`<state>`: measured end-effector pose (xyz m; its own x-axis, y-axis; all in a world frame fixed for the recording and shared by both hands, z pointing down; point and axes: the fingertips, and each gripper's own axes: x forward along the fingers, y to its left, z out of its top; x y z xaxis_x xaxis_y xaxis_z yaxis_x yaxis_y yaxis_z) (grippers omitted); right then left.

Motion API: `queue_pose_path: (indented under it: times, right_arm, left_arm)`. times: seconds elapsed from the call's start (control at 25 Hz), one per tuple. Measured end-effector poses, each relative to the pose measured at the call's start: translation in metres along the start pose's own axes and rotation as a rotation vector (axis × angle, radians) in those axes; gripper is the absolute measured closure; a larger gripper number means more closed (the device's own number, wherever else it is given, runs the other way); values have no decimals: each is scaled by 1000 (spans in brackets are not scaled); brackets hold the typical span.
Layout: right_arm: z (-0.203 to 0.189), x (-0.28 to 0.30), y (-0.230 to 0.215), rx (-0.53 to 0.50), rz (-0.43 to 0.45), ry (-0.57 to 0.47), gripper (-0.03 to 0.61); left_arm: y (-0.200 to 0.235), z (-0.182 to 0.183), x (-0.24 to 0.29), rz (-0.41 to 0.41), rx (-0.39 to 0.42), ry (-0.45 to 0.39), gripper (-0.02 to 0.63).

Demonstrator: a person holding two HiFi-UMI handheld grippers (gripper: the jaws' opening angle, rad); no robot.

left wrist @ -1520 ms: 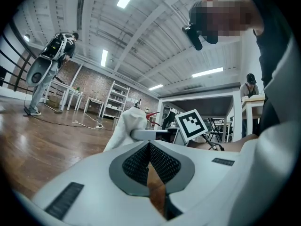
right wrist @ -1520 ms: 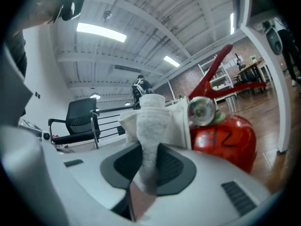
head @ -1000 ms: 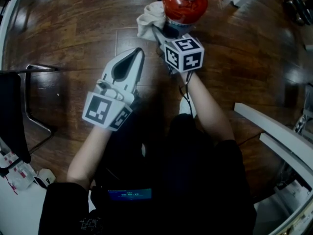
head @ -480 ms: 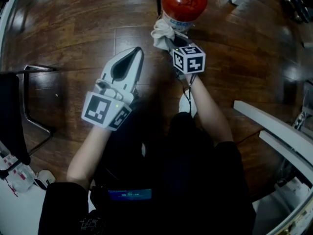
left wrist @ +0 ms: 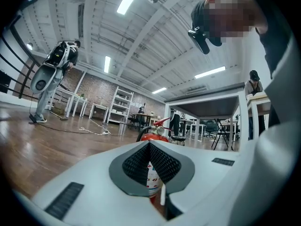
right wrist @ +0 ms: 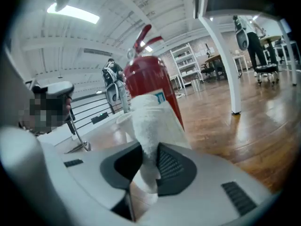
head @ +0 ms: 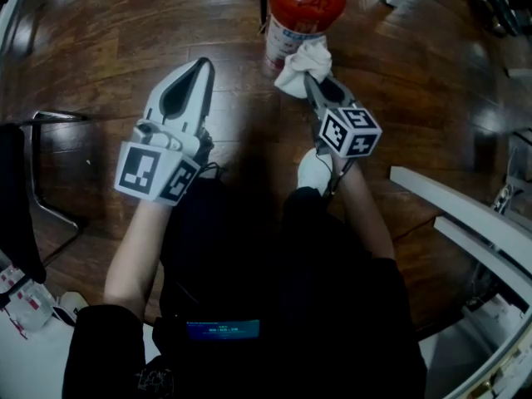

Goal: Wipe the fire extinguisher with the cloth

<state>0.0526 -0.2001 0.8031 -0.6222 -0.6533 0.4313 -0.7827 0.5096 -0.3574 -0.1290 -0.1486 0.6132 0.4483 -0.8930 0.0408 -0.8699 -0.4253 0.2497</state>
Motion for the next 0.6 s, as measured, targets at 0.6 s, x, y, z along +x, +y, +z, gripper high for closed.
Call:
queue_pose_path:
  times: [0.6]
  right_arm:
    - [220,-333,99,-252,16,-243,485]
  left_arm:
    - [-56,158,-74,17,9,108,611]
